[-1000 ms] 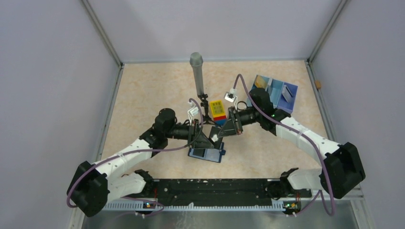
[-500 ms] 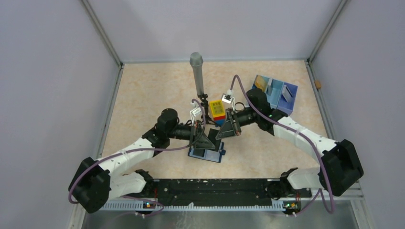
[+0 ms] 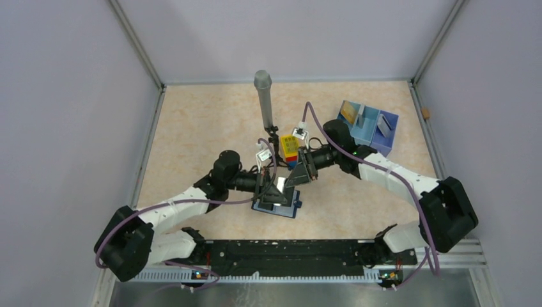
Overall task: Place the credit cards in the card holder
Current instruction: Pick up the credit card from the storage box.
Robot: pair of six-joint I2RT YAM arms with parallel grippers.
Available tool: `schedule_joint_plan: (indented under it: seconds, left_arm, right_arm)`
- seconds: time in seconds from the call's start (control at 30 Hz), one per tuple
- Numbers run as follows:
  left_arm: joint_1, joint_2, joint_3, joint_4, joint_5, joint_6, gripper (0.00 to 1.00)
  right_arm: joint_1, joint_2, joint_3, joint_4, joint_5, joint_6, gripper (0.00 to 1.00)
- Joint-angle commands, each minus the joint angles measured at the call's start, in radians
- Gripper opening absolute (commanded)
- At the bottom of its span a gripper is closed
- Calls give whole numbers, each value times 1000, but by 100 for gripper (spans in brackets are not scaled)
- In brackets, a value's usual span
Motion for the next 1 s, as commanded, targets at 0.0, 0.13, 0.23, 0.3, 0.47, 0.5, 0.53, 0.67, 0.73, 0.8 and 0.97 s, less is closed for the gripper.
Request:
schedule_joint_plan:
  seconds: [0.0, 0.13, 0.23, 0.3, 0.47, 0.5, 0.53, 0.67, 0.73, 0.8, 0.97]
  left_arm:
    - [-4, 17, -50, 57, -18, -2, 0]
    - [-3, 31, -72, 58, -34, -1, 0]
    - [5, 49, -84, 65, -47, -1, 0]
    - [22, 63, -97, 63, -63, 5, 0]
    - [85, 133, -133, 65, -96, 29, 0]
    - [97, 148, -139, 67, -95, 33, 0]
    - [107, 166, -140, 72, -91, 38, 0]
    - [132, 205, -150, 103, -68, 41, 0]
    - [148, 210, -151, 87, -74, 52, 0]
    - [167, 213, -152, 66, -85, 61, 0]
    - [185, 211, -155, 22, -107, 80, 0]
  right_arm:
    - [9, 42, 56, 12, 100, -10, 40]
    - [2, 51, 47, 5, 169, -3, 56]
    - [-17, 25, 26, 3, 260, 29, 59]
    - [-36, -18, -8, -10, 375, 72, 60]
    - [-42, -121, -132, -75, 692, 218, 61]
    - [-34, -139, -170, -58, 714, 254, 60]
    - [-23, -156, -201, -47, 741, 281, 59]
    - [63, -194, -269, -37, 850, 345, 58]
    - [108, -198, -281, -51, 917, 371, 58]
    - [152, -187, -282, -84, 994, 410, 56]
    - [229, -110, -280, -85, 1061, 522, 51]
